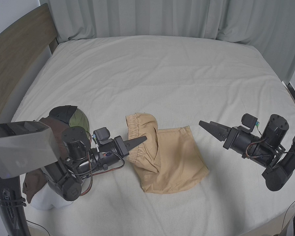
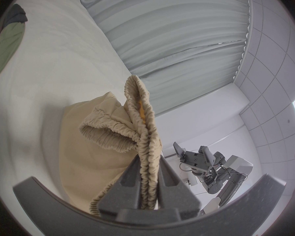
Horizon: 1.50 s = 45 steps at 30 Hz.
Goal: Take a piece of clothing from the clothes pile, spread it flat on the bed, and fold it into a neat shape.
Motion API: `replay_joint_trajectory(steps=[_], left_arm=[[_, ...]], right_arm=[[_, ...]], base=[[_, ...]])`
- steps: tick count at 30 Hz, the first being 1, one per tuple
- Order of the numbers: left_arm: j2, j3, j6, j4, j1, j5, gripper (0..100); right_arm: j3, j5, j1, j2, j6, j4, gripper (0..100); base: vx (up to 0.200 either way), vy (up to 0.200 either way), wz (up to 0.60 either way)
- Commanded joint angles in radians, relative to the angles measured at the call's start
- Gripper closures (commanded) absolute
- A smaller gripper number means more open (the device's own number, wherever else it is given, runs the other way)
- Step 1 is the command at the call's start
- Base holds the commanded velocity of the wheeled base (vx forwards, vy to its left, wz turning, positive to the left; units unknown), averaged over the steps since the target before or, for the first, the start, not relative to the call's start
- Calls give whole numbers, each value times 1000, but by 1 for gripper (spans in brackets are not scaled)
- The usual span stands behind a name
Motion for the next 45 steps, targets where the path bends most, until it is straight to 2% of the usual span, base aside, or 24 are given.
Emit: replay_joint_trajectory(steps=[1,8,33,43,44,45], left_arm=[[62,-44,-25,-1,-30,2,100],[91,-90,-76,-1,-64,16,100],[249,-227,-62,-1,-134,59,100],[271,-264,-54,-1,-143,111,100],[271,-262,-53,-1,-145,111,0],[271,-262,-53,-1,-146,111,0]], right_arm=[[-12,0,-9,-24,6,1,0],[-27,2,-26,-30,7,1,0],[-39,0,-27,-31,12,1,0],[-39,2,-27,-31,12,1,0],[-39,2,-27,-31,12,1,0],[-39,2,-27,-31,12,1,0]], base=[[0,0,0],[0,0,0],[0,0,0],[0,0,0],[0,0,0],[0,0,0]])
